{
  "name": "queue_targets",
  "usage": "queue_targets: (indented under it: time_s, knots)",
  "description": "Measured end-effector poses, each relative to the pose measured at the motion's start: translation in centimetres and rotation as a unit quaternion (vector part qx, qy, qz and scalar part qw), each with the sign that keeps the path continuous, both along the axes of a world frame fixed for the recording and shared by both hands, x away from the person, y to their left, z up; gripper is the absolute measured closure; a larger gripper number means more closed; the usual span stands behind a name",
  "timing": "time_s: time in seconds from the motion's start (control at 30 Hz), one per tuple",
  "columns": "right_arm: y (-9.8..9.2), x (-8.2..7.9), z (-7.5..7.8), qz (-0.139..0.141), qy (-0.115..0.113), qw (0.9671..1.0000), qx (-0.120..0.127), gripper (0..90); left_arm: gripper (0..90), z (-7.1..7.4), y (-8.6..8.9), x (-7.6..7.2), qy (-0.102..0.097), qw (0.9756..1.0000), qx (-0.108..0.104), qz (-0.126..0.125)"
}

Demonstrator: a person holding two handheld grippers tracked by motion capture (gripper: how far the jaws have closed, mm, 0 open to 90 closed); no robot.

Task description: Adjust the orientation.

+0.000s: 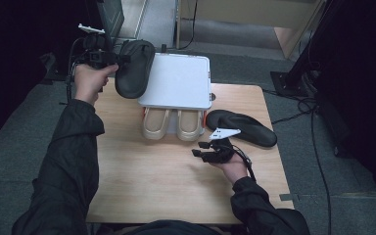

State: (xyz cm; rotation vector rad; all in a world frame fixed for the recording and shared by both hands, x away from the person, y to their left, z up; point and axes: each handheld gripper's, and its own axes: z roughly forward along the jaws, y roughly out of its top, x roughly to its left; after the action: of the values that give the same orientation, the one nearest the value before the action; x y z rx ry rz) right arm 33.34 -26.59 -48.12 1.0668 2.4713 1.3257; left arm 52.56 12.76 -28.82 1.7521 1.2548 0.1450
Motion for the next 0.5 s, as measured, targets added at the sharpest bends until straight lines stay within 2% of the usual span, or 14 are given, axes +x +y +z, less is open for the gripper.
queue_targets:
  time_s: [0.27,0.5]
  knots:
    - [-0.3,-0.2,0.2,-0.004,-0.003,1.0000,0.005,53.2,68.2,-0.6,-3.0,0.7,0.005,0.9998,0.002,-0.017]
    - [-0.6,-0.4,0.1,-0.005,-0.004,1.0000,0.004,53.2,68.2,-1.3,-5.2,0.8,0.004,0.9996,-0.006,-0.026]
